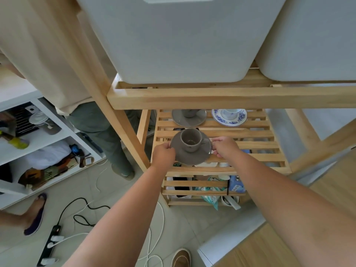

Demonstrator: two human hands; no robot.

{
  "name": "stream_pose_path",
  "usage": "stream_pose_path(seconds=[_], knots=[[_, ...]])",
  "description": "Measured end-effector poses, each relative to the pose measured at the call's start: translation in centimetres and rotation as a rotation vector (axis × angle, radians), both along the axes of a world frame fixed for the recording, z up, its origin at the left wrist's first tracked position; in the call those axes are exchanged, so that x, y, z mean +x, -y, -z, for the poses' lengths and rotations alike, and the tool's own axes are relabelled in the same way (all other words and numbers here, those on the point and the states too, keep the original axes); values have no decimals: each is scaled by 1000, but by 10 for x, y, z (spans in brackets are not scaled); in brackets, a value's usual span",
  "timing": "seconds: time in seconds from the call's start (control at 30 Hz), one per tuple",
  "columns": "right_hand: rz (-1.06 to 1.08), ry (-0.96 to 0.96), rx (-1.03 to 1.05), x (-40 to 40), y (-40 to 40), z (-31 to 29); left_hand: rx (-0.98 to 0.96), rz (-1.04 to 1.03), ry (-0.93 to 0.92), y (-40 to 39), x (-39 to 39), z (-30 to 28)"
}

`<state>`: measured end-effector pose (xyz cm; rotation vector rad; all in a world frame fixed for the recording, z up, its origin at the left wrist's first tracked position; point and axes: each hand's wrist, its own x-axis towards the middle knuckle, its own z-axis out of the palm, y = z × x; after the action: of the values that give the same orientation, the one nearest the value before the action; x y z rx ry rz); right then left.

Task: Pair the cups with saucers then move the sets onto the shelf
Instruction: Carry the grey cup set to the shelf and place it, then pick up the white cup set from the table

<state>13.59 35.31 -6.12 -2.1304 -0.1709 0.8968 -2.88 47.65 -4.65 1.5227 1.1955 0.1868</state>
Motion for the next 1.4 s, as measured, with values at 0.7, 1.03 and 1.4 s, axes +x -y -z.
stream_pose_path(seconds=[0.7,1.03,1.4], knots=[[679,202,386,-97,340,-98,-161,845,230,298,46,-53],[1147,455,260,-156,525,-90,-219,1109,162,454,76,-43],[1325,57,342,-134,596,-33,-110,1047,70,530,90,-8]])
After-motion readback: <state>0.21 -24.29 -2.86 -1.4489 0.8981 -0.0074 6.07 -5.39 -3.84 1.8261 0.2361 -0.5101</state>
